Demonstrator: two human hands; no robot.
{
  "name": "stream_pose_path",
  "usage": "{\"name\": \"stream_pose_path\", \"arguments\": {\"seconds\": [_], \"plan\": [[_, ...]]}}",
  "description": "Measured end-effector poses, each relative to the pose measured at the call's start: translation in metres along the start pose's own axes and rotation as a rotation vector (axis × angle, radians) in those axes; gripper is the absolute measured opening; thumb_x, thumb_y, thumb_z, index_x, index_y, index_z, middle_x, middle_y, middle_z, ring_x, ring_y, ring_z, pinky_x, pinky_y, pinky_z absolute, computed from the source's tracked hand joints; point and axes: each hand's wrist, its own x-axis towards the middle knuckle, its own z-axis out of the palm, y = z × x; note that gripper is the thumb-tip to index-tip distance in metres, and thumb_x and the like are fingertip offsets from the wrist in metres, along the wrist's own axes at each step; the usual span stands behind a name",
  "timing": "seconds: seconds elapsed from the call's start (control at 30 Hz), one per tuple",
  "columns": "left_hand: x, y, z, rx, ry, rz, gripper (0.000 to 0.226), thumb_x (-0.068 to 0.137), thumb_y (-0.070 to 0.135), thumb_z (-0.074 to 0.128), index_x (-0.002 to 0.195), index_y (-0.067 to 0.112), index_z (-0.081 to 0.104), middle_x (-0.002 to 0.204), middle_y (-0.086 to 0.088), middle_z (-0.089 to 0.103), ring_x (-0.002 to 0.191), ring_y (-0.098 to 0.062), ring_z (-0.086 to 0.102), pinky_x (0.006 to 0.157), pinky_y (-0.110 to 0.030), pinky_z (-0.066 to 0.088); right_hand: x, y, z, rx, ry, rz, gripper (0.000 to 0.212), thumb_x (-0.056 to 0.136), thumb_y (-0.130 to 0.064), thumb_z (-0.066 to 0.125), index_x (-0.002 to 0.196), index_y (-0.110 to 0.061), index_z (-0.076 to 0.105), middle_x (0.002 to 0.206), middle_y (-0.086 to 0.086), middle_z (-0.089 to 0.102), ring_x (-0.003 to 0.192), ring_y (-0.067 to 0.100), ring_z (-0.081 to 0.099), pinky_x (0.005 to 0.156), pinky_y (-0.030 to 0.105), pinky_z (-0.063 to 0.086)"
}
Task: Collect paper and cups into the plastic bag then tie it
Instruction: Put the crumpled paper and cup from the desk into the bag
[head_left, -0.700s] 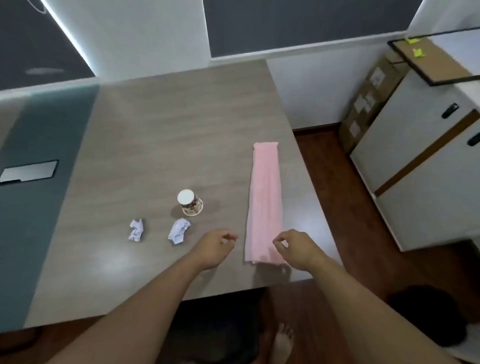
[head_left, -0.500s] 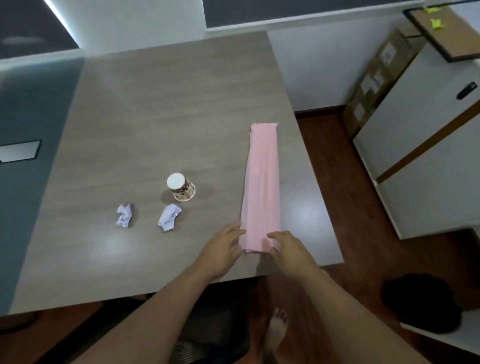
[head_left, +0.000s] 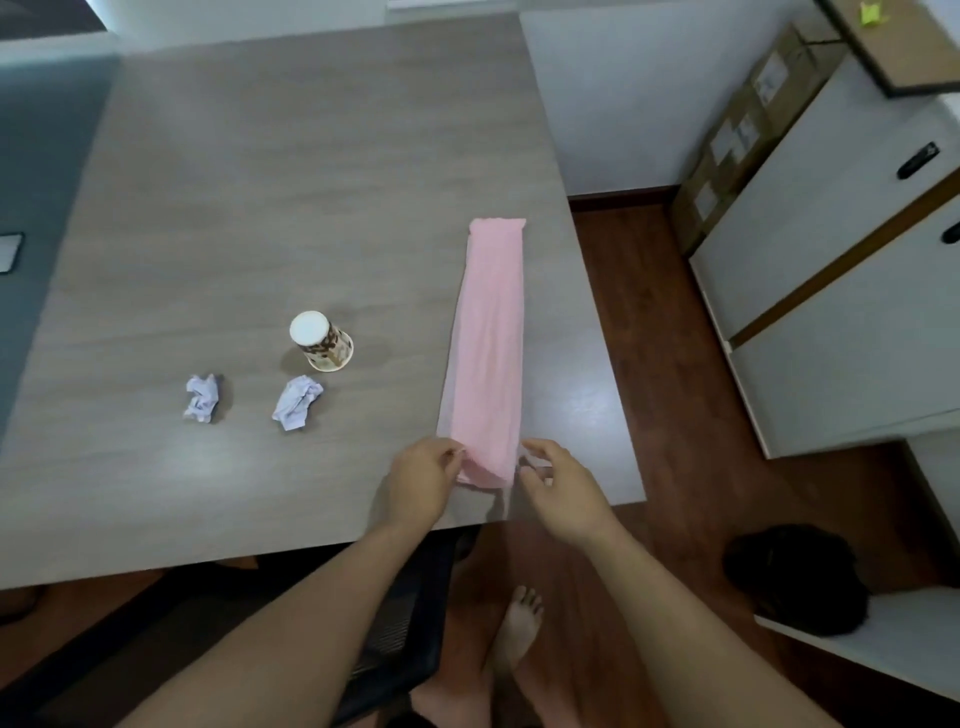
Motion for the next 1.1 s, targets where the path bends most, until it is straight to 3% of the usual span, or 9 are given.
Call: {"name": "stream_pose_path", "arguments": {"seconds": [0.13, 0.2, 0.37, 0.5, 0.6, 0.7, 0.8, 0.9, 1.1], "plan": [[-0.014, 0.030, -0.033, -0.496, 0.000, -0.357, 0.016, 0.093, 0.018, 0.083, 0.087, 0.003, 0.079, 0.082, -0.003, 0.077, 0.069, -0.010, 0.063, 0.062, -0.013, 0.046, -0.023, -0.022, -0.014, 0.107, 0.030, -0.044, 0.044, 0.110, -0.033, 0.060, 0.154, -0.031, 0.053, 0.154, -0.013, 0.056, 0.129, 0.007, 0.059, 0.100, 0.027, 0.052], [-0.027, 0.040, -0.053, -0.663, -0.043, -0.415, 0.020, 0.091, 0.018, 0.086, 0.081, 0.006, 0.073, 0.076, -0.006, 0.070, 0.066, -0.012, 0.058, 0.061, -0.018, 0.045, -0.037, -0.036, -0.016, 0.147, 0.023, -0.091, 0.044, 0.107, -0.042, 0.065, 0.150, -0.035, 0.056, 0.151, -0.018, 0.057, 0.130, 0.005, 0.059, 0.105, 0.032, 0.057], [-0.069, 0.069, -0.102, -1.107, -0.177, -0.463, 0.025, 0.091, 0.020, 0.083, 0.090, 0.007, 0.061, 0.099, -0.026, 0.074, 0.087, -0.031, 0.074, 0.081, -0.033, 0.063, -0.070, -0.078, -0.013, 0.184, -0.019, -0.147, 0.071, 0.089, -0.069, 0.077, 0.147, -0.035, 0.055, 0.141, -0.021, 0.059, 0.124, 0.001, 0.060, 0.098, 0.020, 0.051], [-0.090, 0.078, -0.130, -1.323, -0.254, -0.464, 0.048, 0.095, 0.029, 0.077, 0.128, -0.005, 0.067, 0.124, -0.026, 0.076, 0.114, -0.035, 0.074, 0.105, -0.042, 0.058, -0.084, -0.108, -0.004, 0.168, -0.041, -0.160, 0.056, 0.087, -0.067, 0.081, 0.129, -0.035, 0.062, 0.121, -0.022, 0.068, 0.105, 0.000, 0.067, 0.085, 0.019, 0.057], [-0.096, 0.071, -0.144, -1.332, -0.209, -0.458, 0.066, 0.094, 0.041, 0.075, 0.137, -0.007, 0.061, 0.127, -0.026, 0.074, 0.112, -0.034, 0.075, 0.105, -0.044, 0.059, -0.081, -0.122, 0.006, 0.185, 0.025, -0.138, 0.023, 0.095, -0.046, 0.082, 0.099, -0.025, 0.072, 0.096, -0.005, 0.078, 0.091, 0.018, 0.074, 0.086, 0.040, 0.062], [-0.100, 0.057, -0.163, -1.304, -0.076, -0.490, 0.068, 0.097, 0.047, 0.073, 0.136, -0.007, 0.056, 0.127, -0.028, 0.074, 0.124, -0.045, 0.070, 0.112, -0.057, 0.053, -0.077, -0.138, 0.008, 0.273, 0.070, -0.098, 0.026, 0.099, -0.036, 0.079, 0.083, -0.017, 0.070, 0.083, 0.005, 0.078, 0.084, 0.030, 0.076, 0.087, 0.053, 0.063], [-0.101, 0.038, -0.186, -1.218, 0.039, -0.518, 0.055, 0.103, 0.050, 0.067, 0.127, 0.001, 0.064, 0.116, -0.021, 0.079, 0.110, -0.039, 0.077, 0.104, -0.054, 0.059, -0.077, -0.157, 0.004, 0.326, 0.154, -0.029, 0.036, 0.098, -0.042, 0.079, 0.079, -0.015, 0.065, 0.073, 0.001, 0.069, 0.067, 0.020, 0.063, 0.066, 0.039, 0.055], [-0.104, 0.020, -0.211, -1.053, 0.130, -0.460, 0.038, 0.105, 0.049, 0.065, 0.103, 0.011, 0.071, 0.090, -0.003, 0.080, 0.074, -0.016, 0.072, 0.074, -0.036, 0.056, -0.079, -0.176, 0.004, 0.461, 0.192, 0.035, 0.040, 0.097, -0.046, 0.079, 0.086, -0.009, 0.067, 0.083, 0.006, 0.073, 0.073, 0.022, 0.067, 0.067, 0.039, 0.059], [-0.102, -0.031, -0.256, -0.666, 0.268, -0.332, 0.061, 0.103, 0.063, 0.056, 0.093, 0.003, 0.066, 0.072, -0.012, 0.062, 0.065, -0.019, 0.058, 0.058, -0.034, 0.047, -0.085, -0.200, 0.001, 0.486, 0.212, 0.046, 0.069, 0.084, -0.067, 0.081, 0.106, -0.002, 0.069, 0.105, 0.020, 0.079, 0.098, 0.042, 0.078, 0.080, 0.058, 0.066]]}}
